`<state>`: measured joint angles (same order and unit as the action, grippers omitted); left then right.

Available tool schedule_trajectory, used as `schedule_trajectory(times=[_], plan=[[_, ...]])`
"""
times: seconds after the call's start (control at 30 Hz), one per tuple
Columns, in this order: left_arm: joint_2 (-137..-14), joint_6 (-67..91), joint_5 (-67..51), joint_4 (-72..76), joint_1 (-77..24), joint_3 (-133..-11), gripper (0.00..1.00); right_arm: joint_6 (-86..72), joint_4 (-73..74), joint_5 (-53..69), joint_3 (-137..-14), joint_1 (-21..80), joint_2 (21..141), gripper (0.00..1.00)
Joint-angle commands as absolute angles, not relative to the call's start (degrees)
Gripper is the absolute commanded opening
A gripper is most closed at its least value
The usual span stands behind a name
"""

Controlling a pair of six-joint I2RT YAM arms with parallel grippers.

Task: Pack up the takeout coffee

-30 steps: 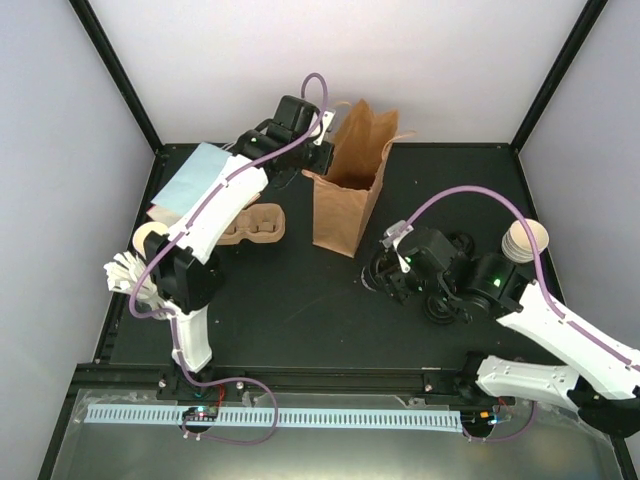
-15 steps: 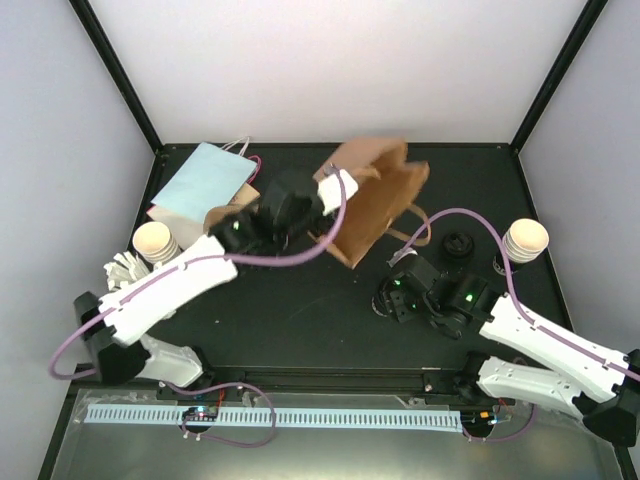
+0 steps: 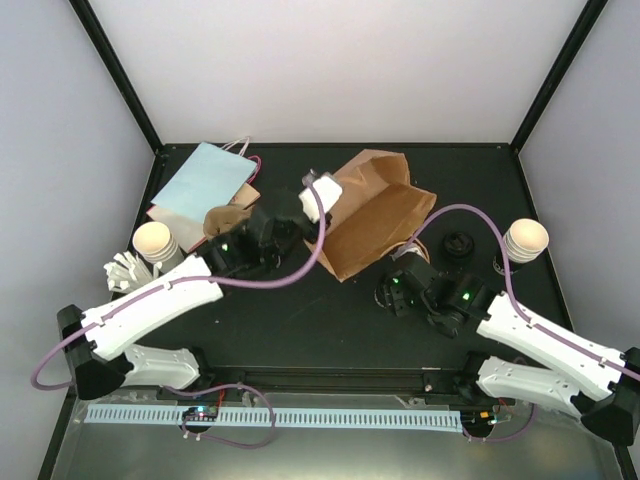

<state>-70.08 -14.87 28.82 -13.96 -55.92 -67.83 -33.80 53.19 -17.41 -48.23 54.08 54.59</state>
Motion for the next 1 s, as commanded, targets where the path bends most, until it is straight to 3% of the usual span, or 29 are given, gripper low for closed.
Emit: schedule_trajectory(times=[0.0,0.2,0.47,0.97], plan=[[-75.7,-0.9,20.0,-25.5,-49.8,-83.4,0.01,-33.5,53.0,-21.0,-51.9,51.2,55.7,0.64],[-86.6,8.5,5.7,-37.3,-41.8,-97.5,0.02,-27.4,52.1,-15.1,-54.5,40.7,58.7,0.64],[-99.6,14.6,-1.7,-40.0,-36.4,-109.5,0.01,-24.7,52.5,-16.2,-55.9,38.6,63.9,0.64],[-106.9,20.2,-15.1,-31.9,-29.1,-110.6,0.04,-23.7,50.9,-13.7,-54.9,38.3,67.5,0.68]])
